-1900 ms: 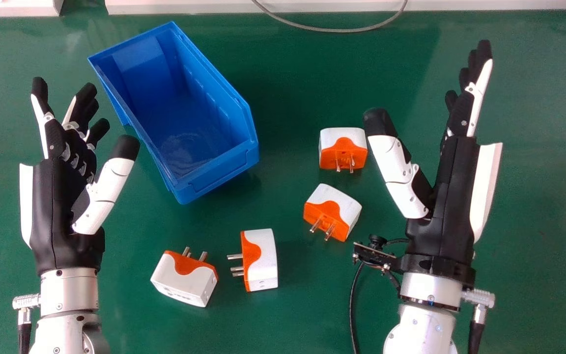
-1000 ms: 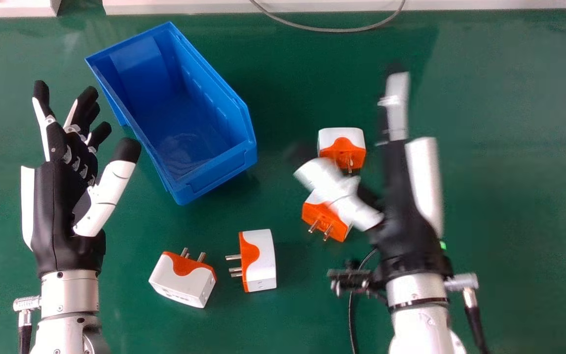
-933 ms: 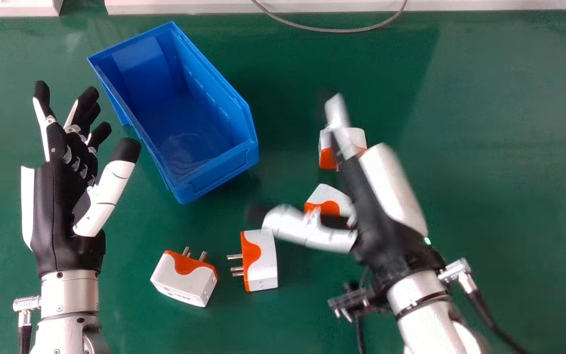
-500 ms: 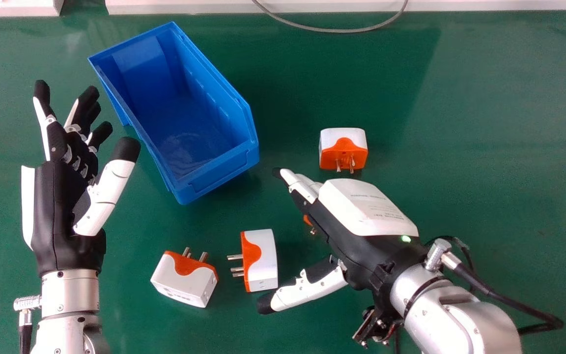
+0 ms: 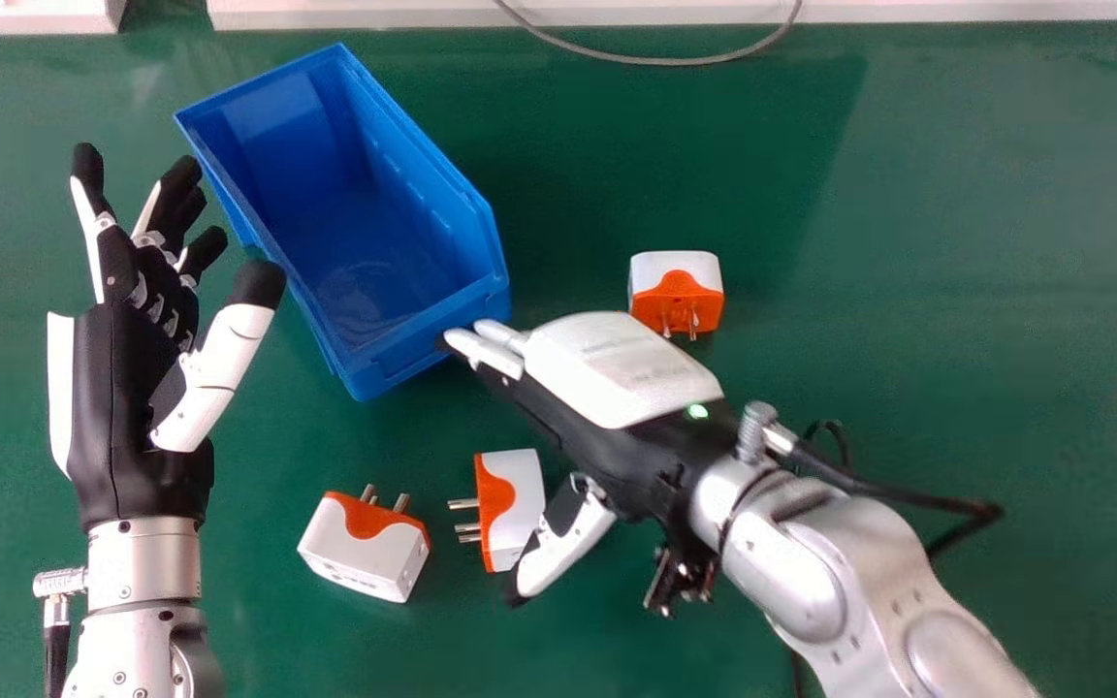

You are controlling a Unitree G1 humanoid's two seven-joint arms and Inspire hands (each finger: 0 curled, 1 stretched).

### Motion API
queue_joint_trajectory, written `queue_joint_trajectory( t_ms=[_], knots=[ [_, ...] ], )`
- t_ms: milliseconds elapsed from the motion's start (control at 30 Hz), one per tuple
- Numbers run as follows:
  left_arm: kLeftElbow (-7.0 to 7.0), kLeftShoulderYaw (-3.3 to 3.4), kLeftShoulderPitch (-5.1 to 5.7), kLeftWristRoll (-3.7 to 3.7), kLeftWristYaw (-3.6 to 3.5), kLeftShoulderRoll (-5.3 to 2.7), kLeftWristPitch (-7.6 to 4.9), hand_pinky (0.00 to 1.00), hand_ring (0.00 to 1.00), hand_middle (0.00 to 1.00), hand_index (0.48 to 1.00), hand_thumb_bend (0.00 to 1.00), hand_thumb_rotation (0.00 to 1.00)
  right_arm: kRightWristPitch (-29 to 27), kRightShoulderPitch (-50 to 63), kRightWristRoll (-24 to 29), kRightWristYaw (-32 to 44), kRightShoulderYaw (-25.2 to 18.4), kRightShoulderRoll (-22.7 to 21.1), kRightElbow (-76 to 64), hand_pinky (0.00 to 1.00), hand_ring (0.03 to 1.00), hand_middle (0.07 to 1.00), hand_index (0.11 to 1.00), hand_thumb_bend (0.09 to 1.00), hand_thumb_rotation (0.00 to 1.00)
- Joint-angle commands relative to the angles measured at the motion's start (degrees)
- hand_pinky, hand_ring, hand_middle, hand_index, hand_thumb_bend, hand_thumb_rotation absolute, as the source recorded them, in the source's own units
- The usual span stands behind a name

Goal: Pick all objects and put in blue box

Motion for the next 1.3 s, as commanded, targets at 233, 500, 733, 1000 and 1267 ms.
queue_joint_trajectory(
  t_ms=[233, 500, 733, 1000, 1267],
  knots=[
    [-1.2, 0.08, 0.08, 0.9, 0.65, 0.48, -1.69, 0.89, 0.93, 0.92, 0.908, 0.83, 0.55, -2.87, -3.8, -1.26, -2.08, 4.58, 2.78, 12.24, 0.76, 0.911, 0.941, 0.888, 0.883, 0.09],
    [-1.93, 0.06, 0.49, 0.44, 0.59, 0.42, -0.95, 0.89, 0.93, 0.92, 0.91, 0.83, 0.55, 0.36, -2.87, -2.25, 0.73, 5.62, 3.27, 11.08, 0.65, 0.728, 0.785, 0.707, 0.663, 0.01],
    [-1.87, 0.04, 0.75, 0.01, 0.07, 0.44, -1.18, 0.89, 0.93, 0.92, 0.91, 0.83, 0.55, 5.05, -2.54, -2.83, 2.61, 6.07, 3.91, 9.55, 0.4, 0.475, 0.563, 0.558, 0.523, 0.03],
    [-1.67, 0.04, 0.85, -0.09, -0.41, 0.45, -1.39, 0.89, 0.94, 0.92, 0.91, 0.83, 0.55, 2.0, -0.75, -0.76, -3.29, 4.64, 3.21, 6.93, 0.37, 0.399, 0.525, 0.548, 0.509, 0.0],
    [-1.88, 0.02, 0.95, 0.08, -0.2, 0.25, -1.2, 0.9, 0.94, 0.92, 0.911, 0.83, 0.56, -0.14, 1.54, 0.4, -4.86, 2.13, 2.07, -1.35, 0.35, 0.388, 0.517, 0.548, 0.507, 0.0]
  ],
)
